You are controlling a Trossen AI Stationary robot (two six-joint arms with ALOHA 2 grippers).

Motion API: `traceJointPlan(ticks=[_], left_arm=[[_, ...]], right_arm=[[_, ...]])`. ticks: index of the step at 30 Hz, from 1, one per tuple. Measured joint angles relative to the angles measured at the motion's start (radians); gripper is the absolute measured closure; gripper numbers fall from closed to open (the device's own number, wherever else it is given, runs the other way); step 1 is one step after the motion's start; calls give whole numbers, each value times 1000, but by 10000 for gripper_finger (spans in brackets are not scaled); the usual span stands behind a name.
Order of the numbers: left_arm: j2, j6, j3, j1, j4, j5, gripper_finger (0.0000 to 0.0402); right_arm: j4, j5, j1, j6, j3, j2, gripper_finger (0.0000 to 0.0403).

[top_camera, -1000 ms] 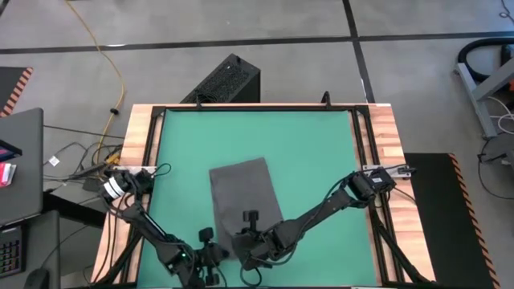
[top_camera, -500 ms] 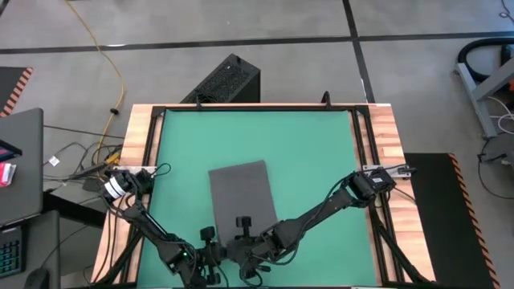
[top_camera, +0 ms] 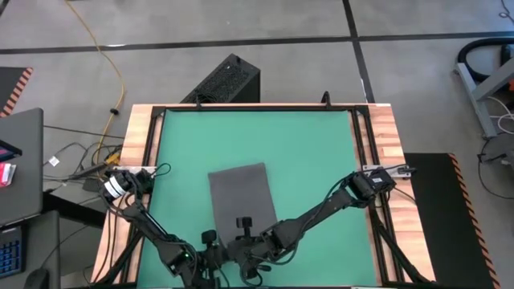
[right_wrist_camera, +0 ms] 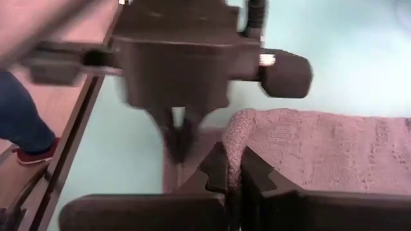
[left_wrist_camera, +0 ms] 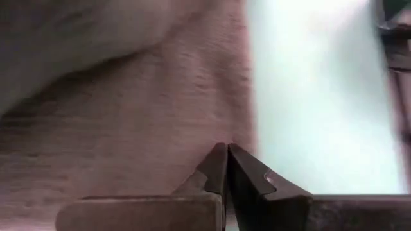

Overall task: Roll towel
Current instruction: Roll the gray towel

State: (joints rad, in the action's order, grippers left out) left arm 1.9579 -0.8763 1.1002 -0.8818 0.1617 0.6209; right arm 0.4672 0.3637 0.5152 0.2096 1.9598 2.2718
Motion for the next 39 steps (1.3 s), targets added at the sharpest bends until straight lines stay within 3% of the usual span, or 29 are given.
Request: traceJointPlan(ticks=[10,13,18,21,25,28,31,35,39], left_arm=[[-1,80,241,9,320,-379,401],[-1,88,321,-1,469,-418,401],[-2,40,439,-46,780,-201,401],[-9,1,459,-68,843,-26,401],[-17,-33,457,-73,874,124,401],[-20,-43,388,-63,896,240,401],[-63,-231,271,-36,988,317,401],[-241,-421,82,-22,933,383,401],[-499,-384,-65,16,838,325,401]], right_arm=[[-36,-66,-7,-52,2,69,331],[-53,-88,-3,-112,-2,69,307],[-94,-158,16,-143,1,58,247],[-109,-194,23,-143,1,57,211],[-102,-180,26,-140,1,57,180],[-88,-174,23,-154,1,57,177],[-9,-109,14,-205,1,47,184],[111,-92,-29,-210,1,17,193],[268,-118,-103,-269,1,-35,195]])
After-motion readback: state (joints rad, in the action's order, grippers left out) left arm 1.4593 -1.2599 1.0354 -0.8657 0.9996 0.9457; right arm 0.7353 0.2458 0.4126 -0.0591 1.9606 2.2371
